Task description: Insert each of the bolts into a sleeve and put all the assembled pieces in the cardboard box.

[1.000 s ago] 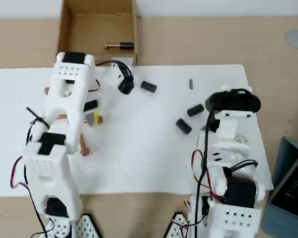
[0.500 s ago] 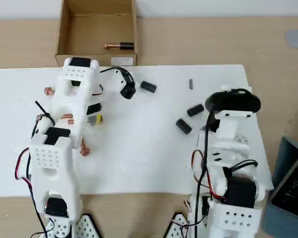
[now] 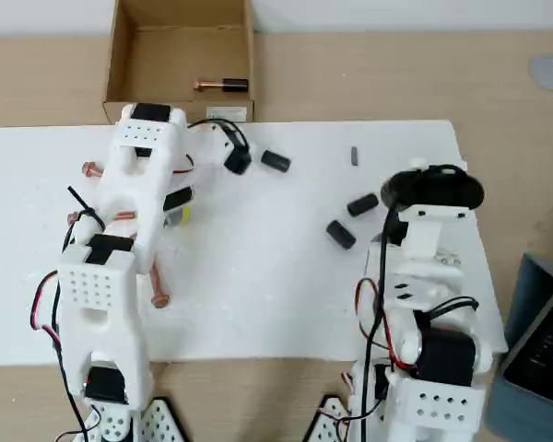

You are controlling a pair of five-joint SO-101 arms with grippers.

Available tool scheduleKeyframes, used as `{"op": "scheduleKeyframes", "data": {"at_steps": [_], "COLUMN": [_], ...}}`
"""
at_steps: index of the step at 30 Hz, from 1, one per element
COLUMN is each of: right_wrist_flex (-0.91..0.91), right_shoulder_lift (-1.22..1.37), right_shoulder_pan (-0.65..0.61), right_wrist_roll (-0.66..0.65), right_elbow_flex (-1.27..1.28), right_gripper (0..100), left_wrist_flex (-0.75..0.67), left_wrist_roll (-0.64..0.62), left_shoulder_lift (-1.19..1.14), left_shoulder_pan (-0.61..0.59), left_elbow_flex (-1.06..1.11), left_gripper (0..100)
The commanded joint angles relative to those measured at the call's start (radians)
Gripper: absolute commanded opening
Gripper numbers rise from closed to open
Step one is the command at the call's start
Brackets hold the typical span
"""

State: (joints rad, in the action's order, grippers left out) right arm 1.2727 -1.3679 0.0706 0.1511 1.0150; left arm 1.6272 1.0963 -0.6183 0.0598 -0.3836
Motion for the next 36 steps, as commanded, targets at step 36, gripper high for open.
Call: {"op": "scheduleKeyframes", "data": {"at_steps": [36], "right_wrist_flex": [0.083], "right_shoulder_lift": [-0.127], "right_shoulder_pan": [-0.015], "right_wrist_roll": [-0.063], "right_elbow_flex": [-0.053], "right_gripper": [0.9], "left_wrist_flex": [-0.341], "left_wrist_roll": [-0.971], "left_shoulder_lift": [1.377], "left_shoulder_pan": [0.178], "left_elbow_flex": [0.821], "left_gripper": [0]}}
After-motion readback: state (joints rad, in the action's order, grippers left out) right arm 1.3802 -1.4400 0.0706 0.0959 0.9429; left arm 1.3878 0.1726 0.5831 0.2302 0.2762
